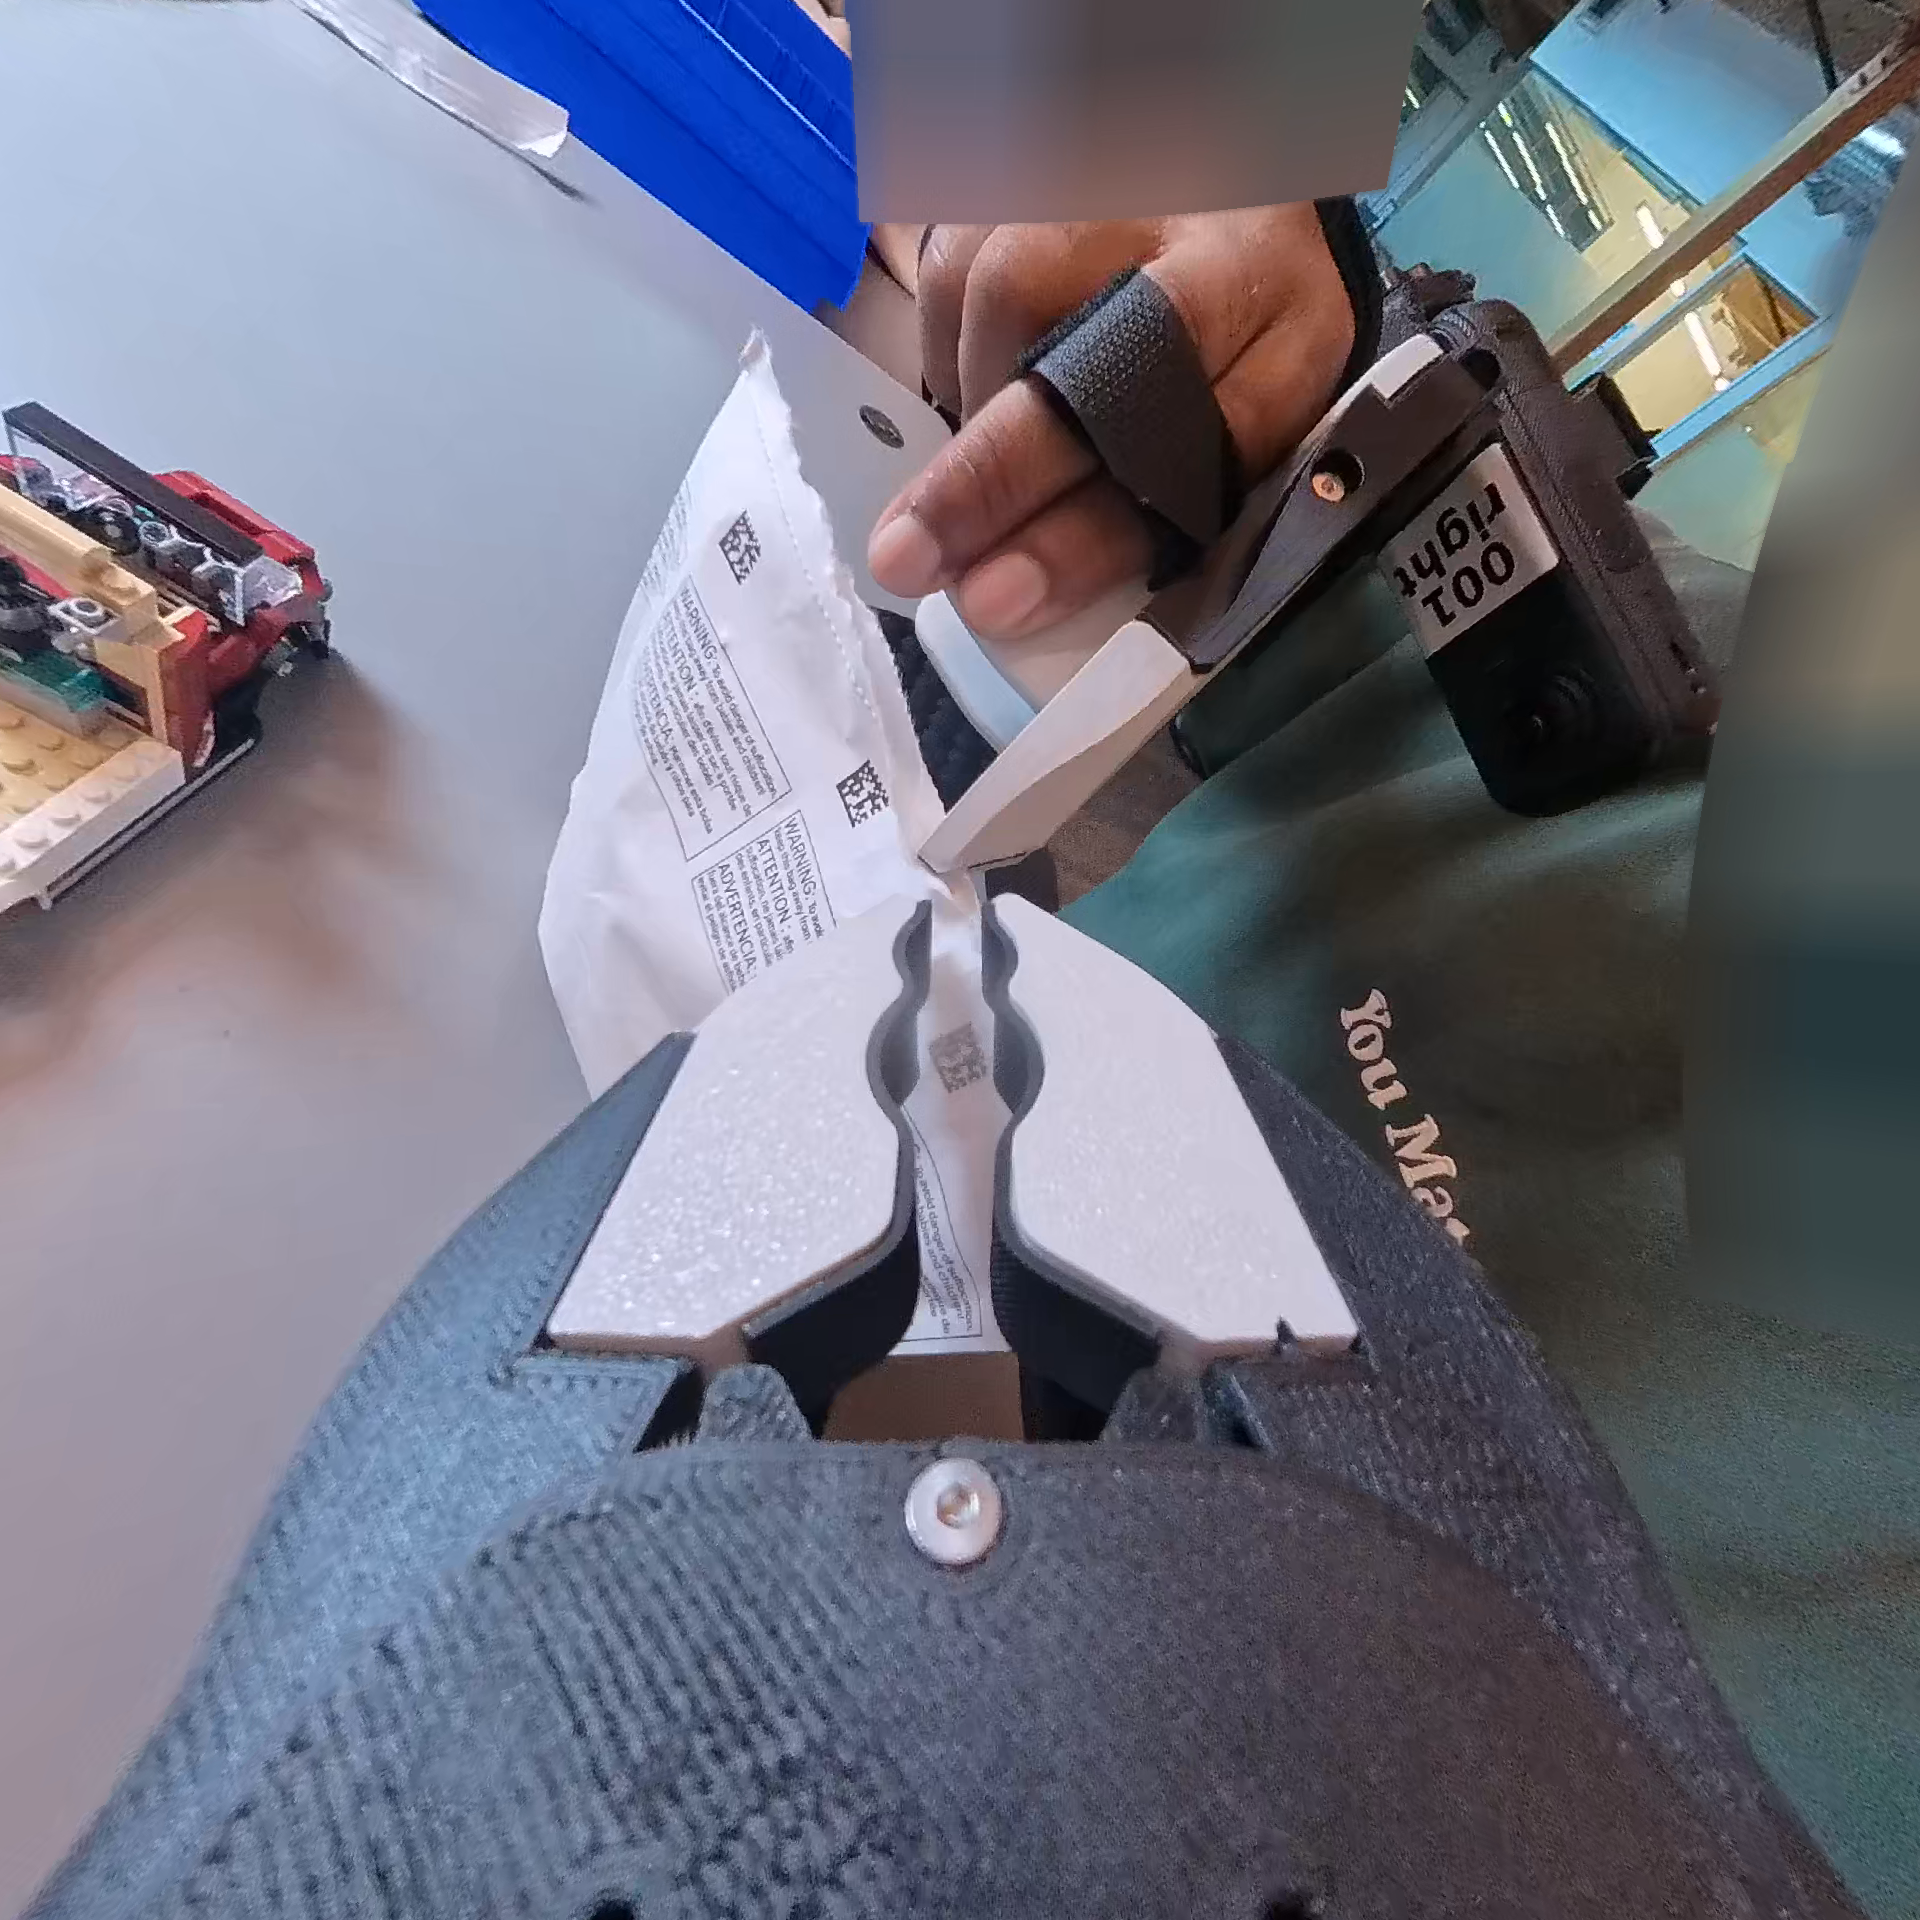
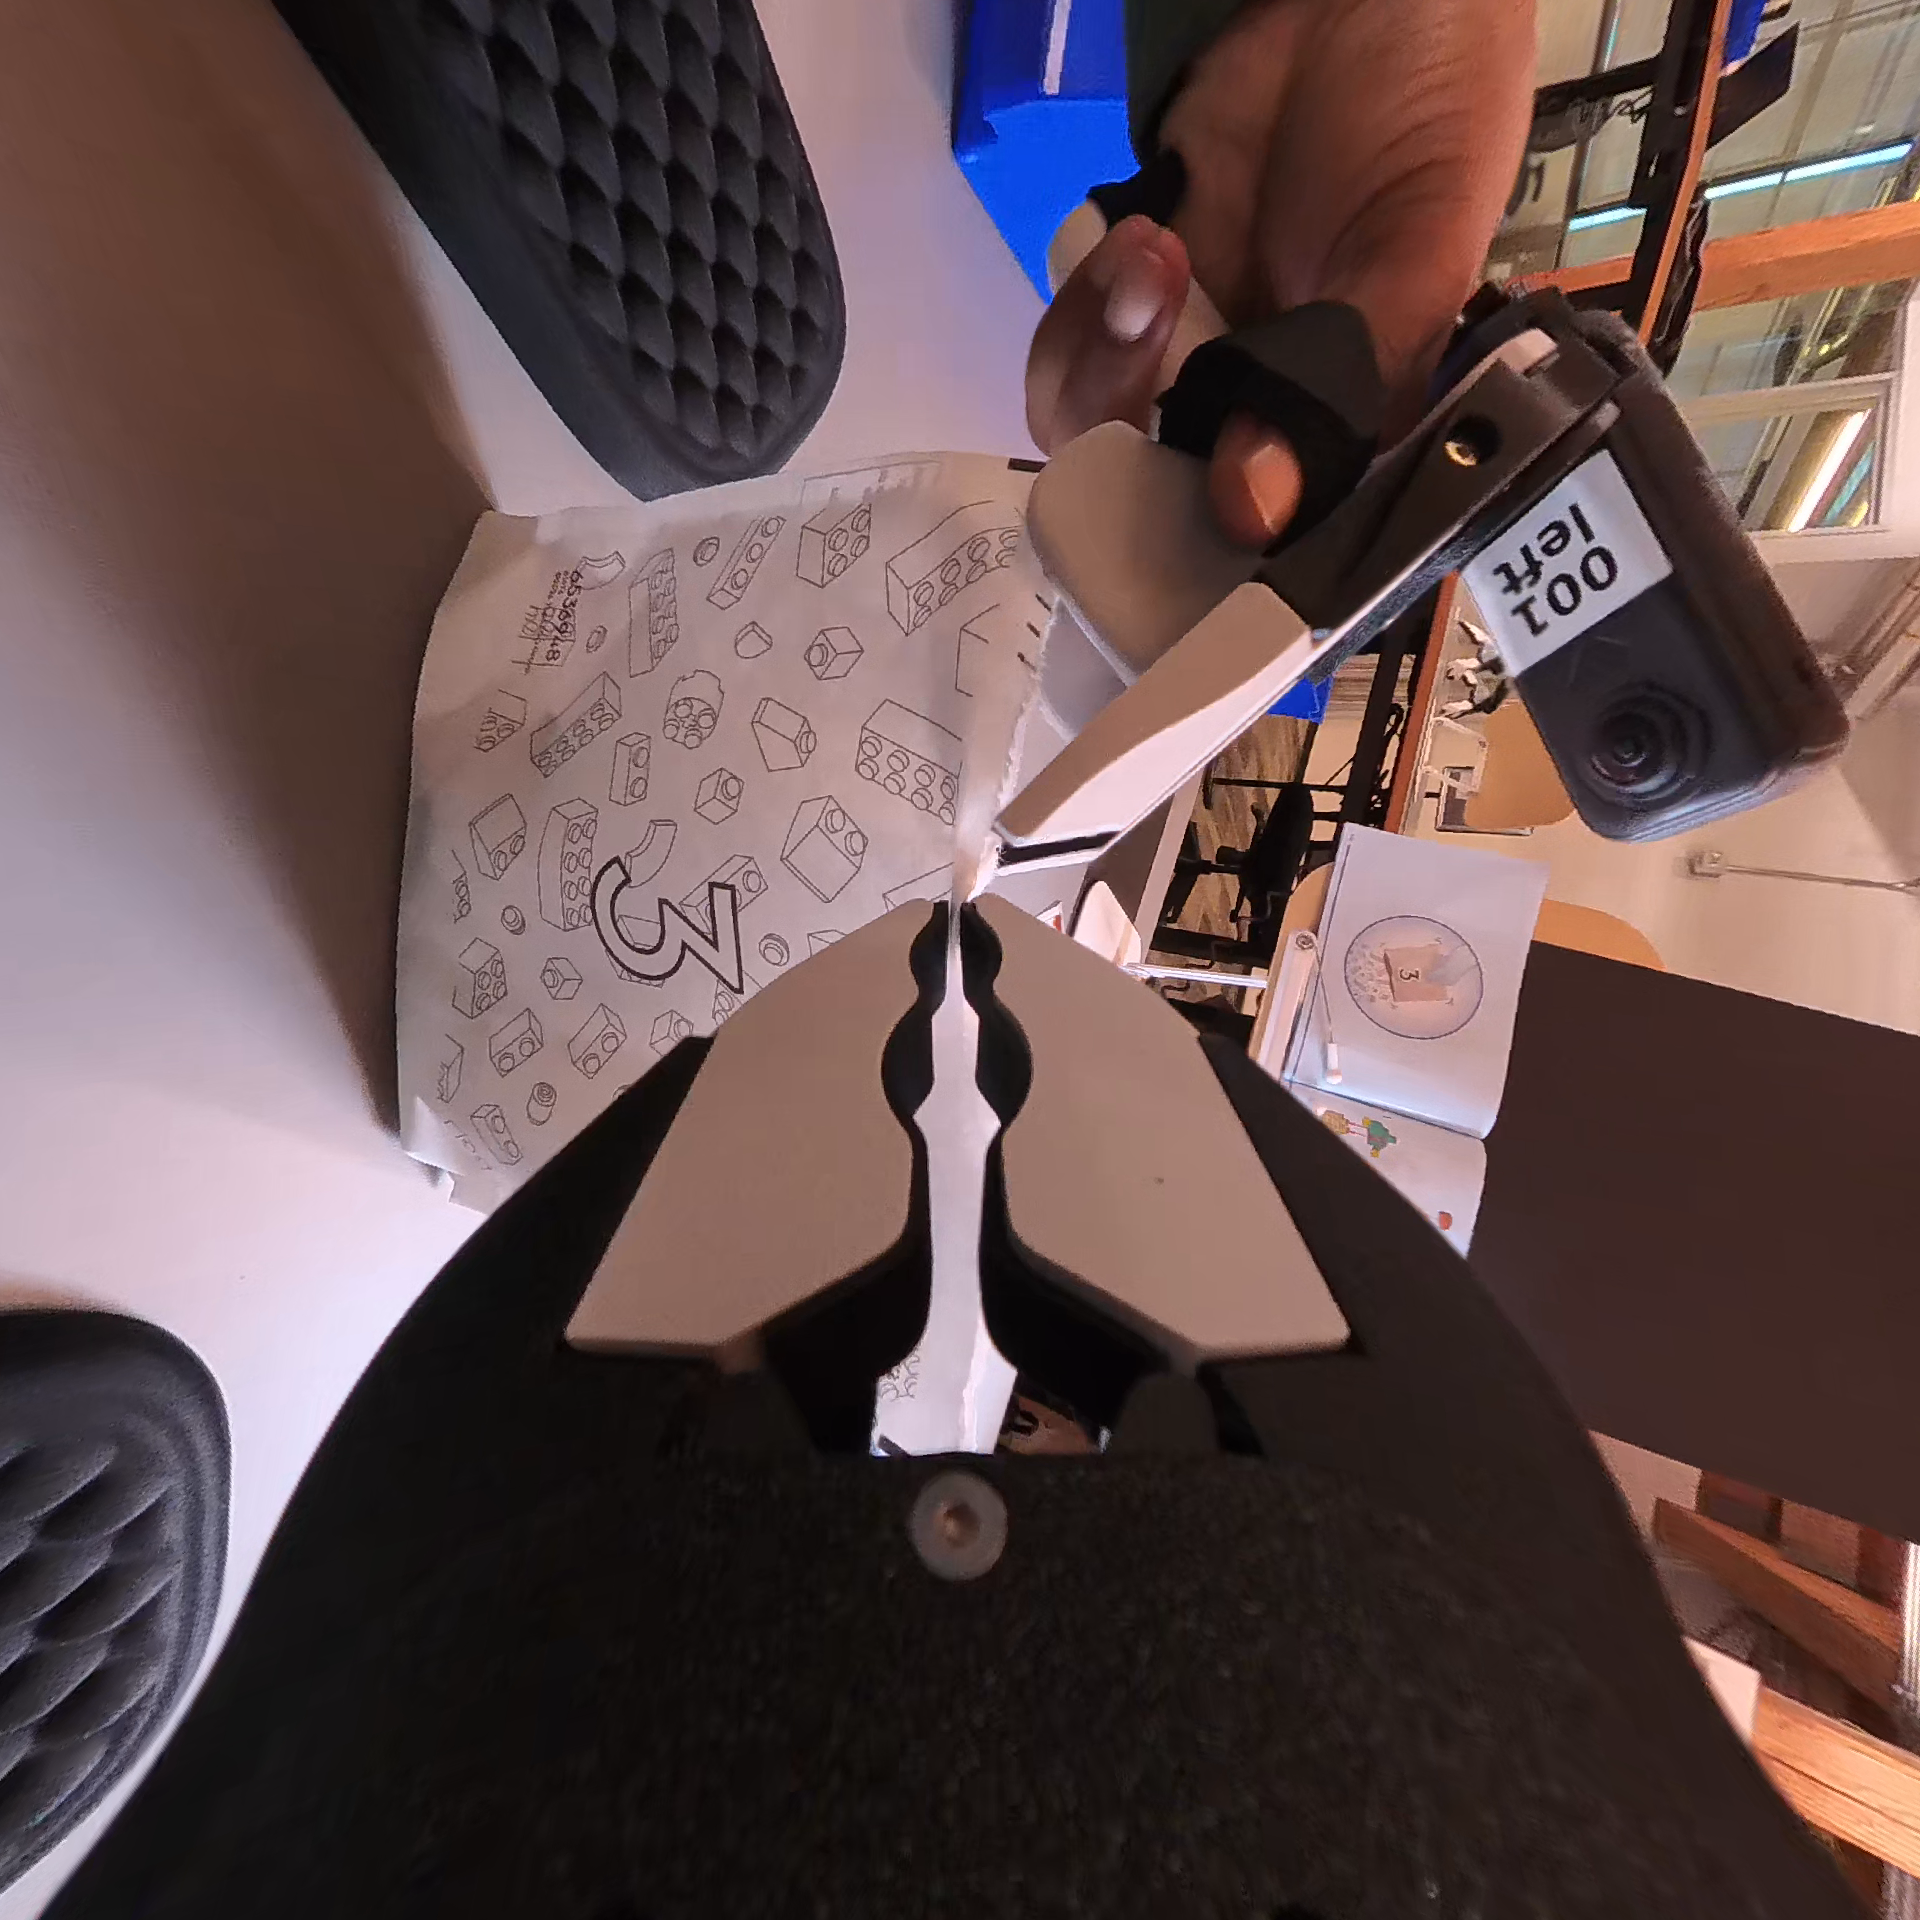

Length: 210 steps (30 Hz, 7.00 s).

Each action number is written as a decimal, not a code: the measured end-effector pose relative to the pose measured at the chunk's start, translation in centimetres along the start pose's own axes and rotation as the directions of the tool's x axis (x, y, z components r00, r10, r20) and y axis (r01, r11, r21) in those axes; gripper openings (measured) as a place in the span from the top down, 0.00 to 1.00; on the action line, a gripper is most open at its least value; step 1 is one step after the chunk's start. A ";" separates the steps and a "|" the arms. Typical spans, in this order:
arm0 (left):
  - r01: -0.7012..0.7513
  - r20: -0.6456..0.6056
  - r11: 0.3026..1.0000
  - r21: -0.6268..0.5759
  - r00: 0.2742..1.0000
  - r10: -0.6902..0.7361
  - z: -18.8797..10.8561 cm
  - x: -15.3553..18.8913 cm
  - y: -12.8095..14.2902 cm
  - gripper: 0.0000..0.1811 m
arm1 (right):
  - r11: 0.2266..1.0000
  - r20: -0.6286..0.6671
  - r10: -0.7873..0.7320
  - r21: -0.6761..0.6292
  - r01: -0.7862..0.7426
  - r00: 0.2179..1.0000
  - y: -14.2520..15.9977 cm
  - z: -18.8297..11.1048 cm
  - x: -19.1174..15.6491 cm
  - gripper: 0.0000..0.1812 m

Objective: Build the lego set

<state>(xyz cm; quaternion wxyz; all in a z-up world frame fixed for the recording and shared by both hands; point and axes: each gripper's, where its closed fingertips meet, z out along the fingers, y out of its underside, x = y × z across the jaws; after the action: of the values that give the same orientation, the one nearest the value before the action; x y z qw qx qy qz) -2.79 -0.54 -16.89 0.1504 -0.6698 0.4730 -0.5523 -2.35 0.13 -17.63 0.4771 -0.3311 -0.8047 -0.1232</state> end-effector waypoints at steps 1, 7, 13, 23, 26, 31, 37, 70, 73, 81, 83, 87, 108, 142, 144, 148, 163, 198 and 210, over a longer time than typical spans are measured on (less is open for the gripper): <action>0.006 0.003 1.000 -0.007 1.000 -0.006 0.0 0.0 0.0 0.95 | 1.000 -0.002 -0.005 -0.001 0.005 1.000 0.0 0.0 0.0 0.99; 0.014 0.038 0.999 -0.045 0.999 -0.012 -0.1 -0.4 0.1 0.94 | 1.000 -0.012 -0.012 0.004 0.012 1.000 -0.1 -0.1 -0.1 0.99; -0.015 0.113 0.991 -0.131 0.993 0.030 -0.1 -0.7 0.5 0.93 | 1.000 -0.011 -0.023 0.009 0.023 1.000 -0.2 -0.1 -0.2 0.99; -0.145 0.383 0.942 -0.302 0.887 0.259 -1.9 -3.8 -0.1 1.00 | 0.998 0.066 0.033 0.044 -0.036 0.997 -1.3 -1.0 -1.1 1.00; -0.190 0.505 0.930 -0.316 0.796 0.334 -3.9 -5.8 -0.9 1.00 | 0.978 0.267 0.156 0.091 -0.186 0.951 -3.3 -2.7 -3.2 1.00; -0.249 0.507 0.926 -0.283 0.781 0.365 -3.4 -5.0 -1.0 1.00 | 0.949 0.437 0.270 0.028 -0.314 0.858 -3.8 -4.2 -5.0 1.00; -0.341 0.489 0.895 -0.288 0.752 0.443 -2.3 -2.8 -0.5 1.00 | 0.848 0.518 0.440 0.030 -0.529 0.733 -3.5 -4.9 -3.3 0.93; -0.606 0.318 0.795 0.018 0.757 0.570 -1.0 5.5 3.3 0.76 | 0.888 0.520 0.386 0.013 -0.459 0.762 -4.7 -2.3 -4.6 0.68; -0.561 0.247 0.828 0.004 0.803 0.543 -1.0 5.5 6.4 0.70 | 0.880 0.544 0.386 0.025 -0.475 0.745 -4.9 -2.0 -4.3 0.72; -0.601 0.449 0.765 -0.232 0.631 0.632 0.2 -1.0 11.6 0.97 | 0.923 0.548 0.353 -0.071 -0.378 0.758 -3.7 0.3 -3.1 0.98; -0.629 0.450 0.746 -0.219 0.613 0.650 0.3 -0.9 11.5 1.00 | 0.935 0.578 0.334 -0.102 -0.340 0.745 -3.6 0.8 -3.2 1.00; -0.671 0.441 0.705 -0.230 0.574 0.690 0.5 -0.9 11.6 1.00 | 0.954 0.588 0.289 -0.111 -0.278 0.756 -3.4 1.7 -2.4 1.00; -0.698 0.433 0.692 -0.183 0.575 0.694 0.0 -1.3 11.6 1.00 | 0.971 0.797 0.162 -0.233 0.048 0.581 -2.0 3.9 -4.8 1.00; -0.636 0.445 0.772 0.009 0.694 0.567 -3.3 -2.2 11.4 1.00 | 0.026 0.274 0.961 -0.188 -0.982 -0.027 19.6 6.4 7.0 1.00; -0.636 0.449 0.772 0.016 0.694 0.562 -3.4 -2.3 11.3 1.00 | -0.171 0.247 0.947 -0.162 -0.972 -0.207 22.3 8.5 5.5 1.00; -0.630 0.457 0.776 0.028 0.698 0.551 -3.5 -2.5 11.1 1.00 | -0.384 0.143 0.901 -0.177 -0.906 -0.409 27.4 11.5 0.5 1.00; -0.622 0.531 0.783 0.024 0.672 0.517 -4.3 -4.0 10.1 0.99 | 0.162 0.403 0.886 0.191 -0.968 0.228 15.5 1.8 3.2 0.75; 0.042 0.756 0.818 -0.574 0.412 0.509 -20.8 -10.8 21.1 0.85 | 0.408 0.425 0.802 0.126 -0.904 0.420 9.0 1.0 -5.7 1.00; -0.123 0.642 0.774 -0.622 0.486 0.593 -9.8 -16.0 11.7 0.86 | 0.391 0.425 0.812 0.115 -0.913 0.401 8.5 -0.5 -6.7 1.00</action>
<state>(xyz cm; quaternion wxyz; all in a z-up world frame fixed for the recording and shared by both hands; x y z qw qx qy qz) -15.99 9.47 -31.52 0.2886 -0.7397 0.6079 0.0062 5.69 3.48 -24.02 0.3896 -0.6335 -0.5787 0.3347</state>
